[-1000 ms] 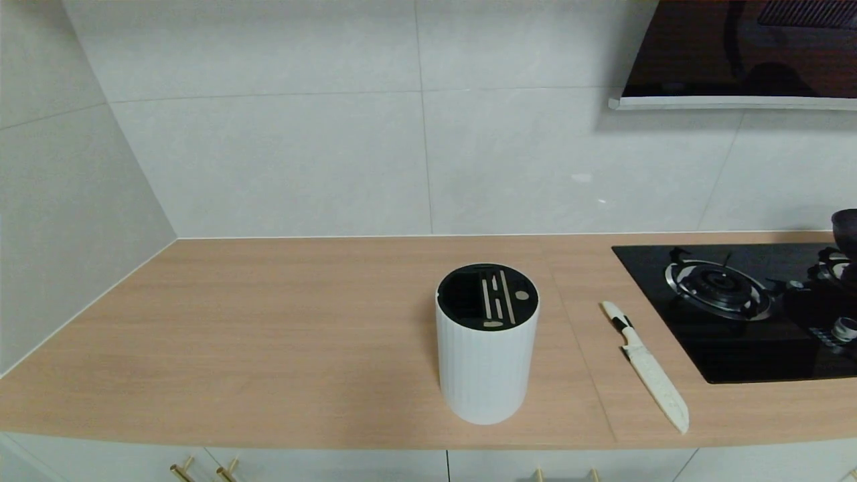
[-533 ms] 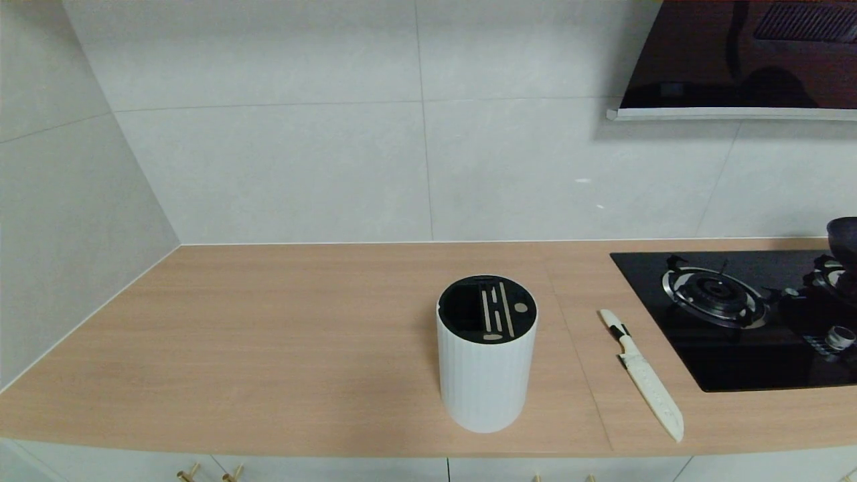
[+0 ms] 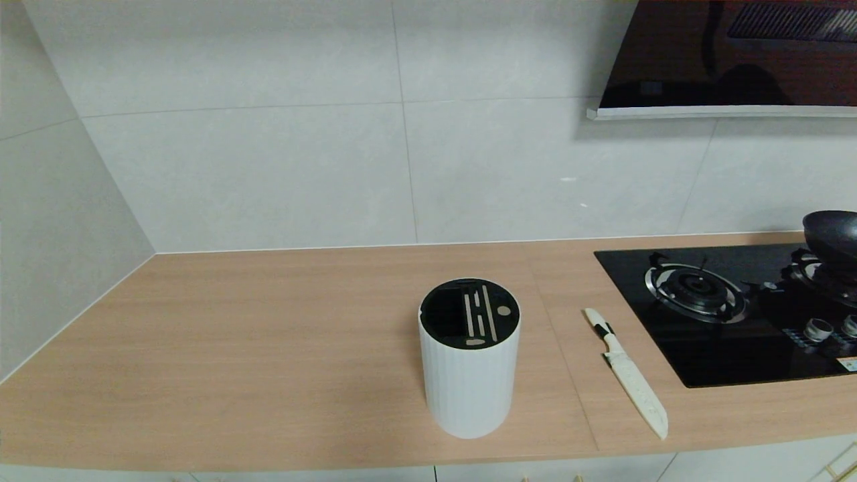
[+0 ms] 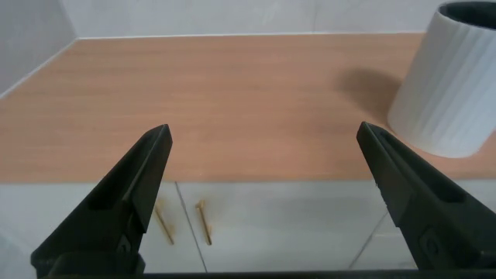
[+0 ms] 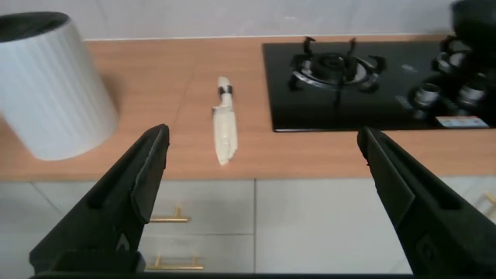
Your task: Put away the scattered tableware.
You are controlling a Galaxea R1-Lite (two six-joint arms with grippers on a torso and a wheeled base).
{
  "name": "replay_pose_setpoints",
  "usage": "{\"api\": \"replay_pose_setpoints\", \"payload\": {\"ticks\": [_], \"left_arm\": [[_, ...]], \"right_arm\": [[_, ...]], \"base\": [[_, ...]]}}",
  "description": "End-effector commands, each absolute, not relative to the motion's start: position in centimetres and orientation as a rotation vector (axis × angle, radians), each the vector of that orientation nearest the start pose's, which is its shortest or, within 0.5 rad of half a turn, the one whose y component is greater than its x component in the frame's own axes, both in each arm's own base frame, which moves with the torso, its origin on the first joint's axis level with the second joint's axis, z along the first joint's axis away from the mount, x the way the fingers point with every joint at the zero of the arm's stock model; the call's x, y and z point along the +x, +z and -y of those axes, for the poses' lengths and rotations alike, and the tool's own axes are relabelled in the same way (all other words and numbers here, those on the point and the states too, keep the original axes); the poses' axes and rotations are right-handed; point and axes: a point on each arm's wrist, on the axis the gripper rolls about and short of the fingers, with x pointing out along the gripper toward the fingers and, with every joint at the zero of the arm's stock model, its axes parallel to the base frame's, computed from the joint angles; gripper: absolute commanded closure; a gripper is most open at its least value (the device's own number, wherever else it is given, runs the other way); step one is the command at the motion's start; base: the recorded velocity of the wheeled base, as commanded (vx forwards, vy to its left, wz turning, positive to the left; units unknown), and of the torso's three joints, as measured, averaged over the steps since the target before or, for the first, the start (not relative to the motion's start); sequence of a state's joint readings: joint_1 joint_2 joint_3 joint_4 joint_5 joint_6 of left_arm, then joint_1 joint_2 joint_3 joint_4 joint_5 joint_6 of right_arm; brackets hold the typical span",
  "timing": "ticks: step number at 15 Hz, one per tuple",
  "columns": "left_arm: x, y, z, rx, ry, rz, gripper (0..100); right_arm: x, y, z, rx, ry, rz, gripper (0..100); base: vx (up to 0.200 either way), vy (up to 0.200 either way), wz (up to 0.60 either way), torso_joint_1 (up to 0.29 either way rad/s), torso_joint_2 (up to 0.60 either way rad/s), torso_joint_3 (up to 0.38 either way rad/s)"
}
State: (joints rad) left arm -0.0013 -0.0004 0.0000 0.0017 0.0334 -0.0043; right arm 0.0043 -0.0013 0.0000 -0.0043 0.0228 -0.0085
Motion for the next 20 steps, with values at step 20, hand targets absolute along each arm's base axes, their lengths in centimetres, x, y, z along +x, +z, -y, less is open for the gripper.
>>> {"api": "replay_pose_setpoints", "payload": {"ticks": [20], "left_arm": [[-2.3,7.5,-0.1,-0.005,0.032,-0.001,0]], "right_arm": [[4.1,16.3,-0.9,0.007,0.281,-0.284,0]], "base": [[0.000,0.000,0.00,0.000,0.00,0.000]]}}
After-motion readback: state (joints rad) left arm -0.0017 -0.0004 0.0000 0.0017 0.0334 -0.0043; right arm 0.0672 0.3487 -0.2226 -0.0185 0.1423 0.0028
